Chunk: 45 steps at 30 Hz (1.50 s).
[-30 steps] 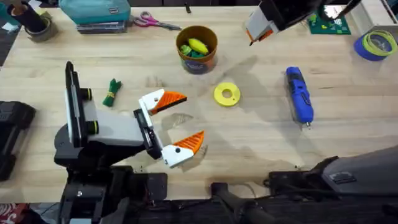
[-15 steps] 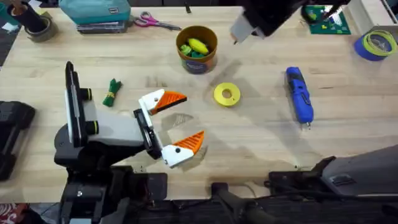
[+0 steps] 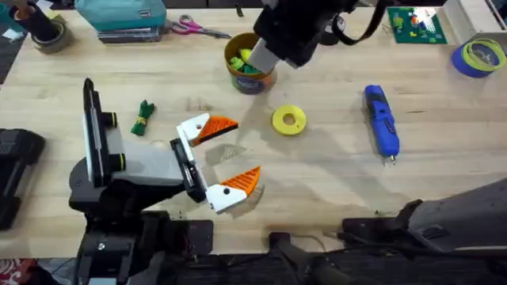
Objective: Pick up the gripper from the table and insert it into the empty holder that is missing its gripper. Then pick up a screw, insert it into the mounting hole, and use the screwdriver to tighten it. Finally, clean up the table by picking up the vegetable and placing it into the bucket.
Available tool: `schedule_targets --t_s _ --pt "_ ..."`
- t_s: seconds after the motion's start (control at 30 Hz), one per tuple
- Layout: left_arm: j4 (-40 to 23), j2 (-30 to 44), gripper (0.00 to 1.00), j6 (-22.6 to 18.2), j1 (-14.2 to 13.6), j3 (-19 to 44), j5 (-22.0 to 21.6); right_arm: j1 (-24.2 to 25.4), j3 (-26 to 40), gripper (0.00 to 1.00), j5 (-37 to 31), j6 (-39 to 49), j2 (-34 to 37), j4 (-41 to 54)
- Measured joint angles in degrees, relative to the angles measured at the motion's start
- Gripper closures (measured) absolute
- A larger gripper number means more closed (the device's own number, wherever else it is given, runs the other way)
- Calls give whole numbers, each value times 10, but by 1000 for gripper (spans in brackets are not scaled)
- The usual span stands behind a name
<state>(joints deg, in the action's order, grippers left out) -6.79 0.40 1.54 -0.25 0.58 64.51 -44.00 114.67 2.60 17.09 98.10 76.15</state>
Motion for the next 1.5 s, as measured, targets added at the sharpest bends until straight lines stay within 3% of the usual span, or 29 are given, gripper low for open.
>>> schedule_targets --t_s 0.37,0.73,1.5 --pt "0 0 15 0 0 0 0 -5 3 994 13 24 0 -16" --pt "0 0 14 0 0 0 0 -13 75 995 37 59 55 -16" --pt "0 0 15 0 0 0 0 -84 76 995 82 96 86 2"
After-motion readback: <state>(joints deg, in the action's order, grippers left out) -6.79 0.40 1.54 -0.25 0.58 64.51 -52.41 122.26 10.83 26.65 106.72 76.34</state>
